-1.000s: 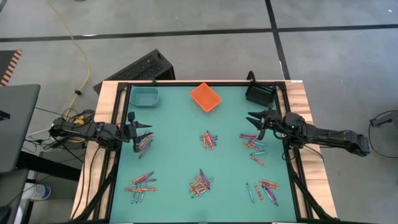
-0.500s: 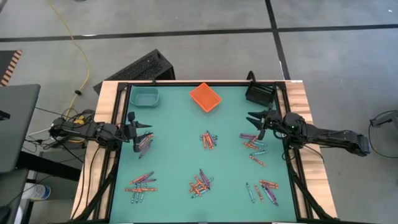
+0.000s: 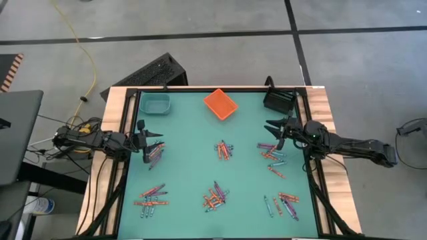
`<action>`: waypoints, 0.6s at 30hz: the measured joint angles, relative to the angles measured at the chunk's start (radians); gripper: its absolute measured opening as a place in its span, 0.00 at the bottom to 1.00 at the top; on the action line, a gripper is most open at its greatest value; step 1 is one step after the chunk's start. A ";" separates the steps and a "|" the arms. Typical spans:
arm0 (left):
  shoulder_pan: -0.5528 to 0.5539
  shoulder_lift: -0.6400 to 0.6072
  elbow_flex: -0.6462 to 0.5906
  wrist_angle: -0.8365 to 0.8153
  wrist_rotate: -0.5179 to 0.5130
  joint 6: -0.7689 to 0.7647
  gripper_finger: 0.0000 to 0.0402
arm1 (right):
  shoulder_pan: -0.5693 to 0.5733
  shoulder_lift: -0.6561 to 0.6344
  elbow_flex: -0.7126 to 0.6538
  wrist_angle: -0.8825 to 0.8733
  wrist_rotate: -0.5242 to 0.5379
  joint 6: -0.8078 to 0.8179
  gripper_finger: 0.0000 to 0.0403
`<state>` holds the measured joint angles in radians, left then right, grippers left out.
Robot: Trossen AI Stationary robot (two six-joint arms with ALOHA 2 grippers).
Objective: Sort crayons
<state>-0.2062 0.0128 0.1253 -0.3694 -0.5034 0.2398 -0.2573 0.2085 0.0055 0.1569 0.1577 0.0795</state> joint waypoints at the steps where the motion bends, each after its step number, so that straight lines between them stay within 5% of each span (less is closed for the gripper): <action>1: 0.000 0.000 0.000 0.000 0.000 0.000 0.33 | 0.000 0.000 0.000 0.000 0.000 0.000 0.32; 18: 0.000 0.000 0.000 0.000 0.000 0.000 0.33 | 0.000 0.000 0.000 0.003 0.000 0.019 0.32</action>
<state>-0.2062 0.0128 0.1249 -0.3691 -0.5034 0.2398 -0.2573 0.2083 0.0055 0.1600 0.1577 0.0981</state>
